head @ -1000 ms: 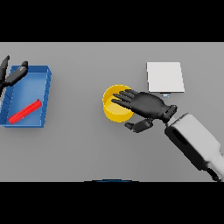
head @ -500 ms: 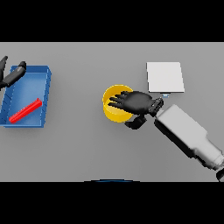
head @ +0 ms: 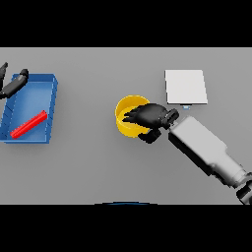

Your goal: Pick up the red beaker and tilt it to pour out 1 green nut into yellow bowl. Pick up the yellow bowl and place it on the metallic measuring scale.

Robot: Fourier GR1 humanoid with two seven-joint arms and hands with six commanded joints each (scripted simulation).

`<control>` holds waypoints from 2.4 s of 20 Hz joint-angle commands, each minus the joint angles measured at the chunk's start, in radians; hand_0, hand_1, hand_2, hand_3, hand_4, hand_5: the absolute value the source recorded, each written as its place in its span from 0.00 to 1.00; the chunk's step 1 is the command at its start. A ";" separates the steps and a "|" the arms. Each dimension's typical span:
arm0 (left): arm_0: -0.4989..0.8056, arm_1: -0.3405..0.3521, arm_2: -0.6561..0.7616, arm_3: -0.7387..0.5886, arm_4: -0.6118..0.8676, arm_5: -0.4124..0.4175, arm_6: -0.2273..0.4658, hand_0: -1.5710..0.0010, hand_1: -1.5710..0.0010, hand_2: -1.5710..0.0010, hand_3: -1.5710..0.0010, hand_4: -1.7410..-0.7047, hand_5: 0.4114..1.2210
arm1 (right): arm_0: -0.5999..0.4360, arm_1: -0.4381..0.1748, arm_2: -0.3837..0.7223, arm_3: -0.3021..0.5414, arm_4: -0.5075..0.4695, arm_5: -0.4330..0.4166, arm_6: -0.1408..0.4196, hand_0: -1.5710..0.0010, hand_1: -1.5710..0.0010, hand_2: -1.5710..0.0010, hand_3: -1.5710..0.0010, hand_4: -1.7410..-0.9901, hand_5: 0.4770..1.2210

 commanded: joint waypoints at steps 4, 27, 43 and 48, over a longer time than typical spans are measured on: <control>0.002 0.009 0.004 0.004 0.004 -0.007 0.005 1.00 1.00 1.00 1.00 0.99 0.35 | 0.000 -0.005 0.015 -0.002 0.007 -0.004 -0.019 0.42 0.45 0.56 0.71 0.31 0.76; -0.003 0.004 -0.007 -0.006 -0.003 -0.015 0.003 1.00 1.00 1.00 1.00 0.99 0.34 | -0.003 -0.130 -0.140 -0.201 -0.084 0.041 0.057 0.00 0.00 0.06 0.26 0.00 1.00; 0.003 0.034 0.004 -0.044 0.014 -0.002 0.060 1.00 1.00 1.00 1.00 0.97 0.40 | -0.073 -0.194 -0.269 0.082 -0.047 -0.141 0.002 0.00 0.00 0.01 0.27 0.00 1.00; 0.026 0.048 -0.004 -0.062 0.008 -0.001 0.060 1.00 1.00 1.00 1.00 0.99 0.38 | -0.073 -0.179 -0.291 0.219 -0.034 -0.218 0.002 0.00 0.00 0.05 0.24 0.00 1.00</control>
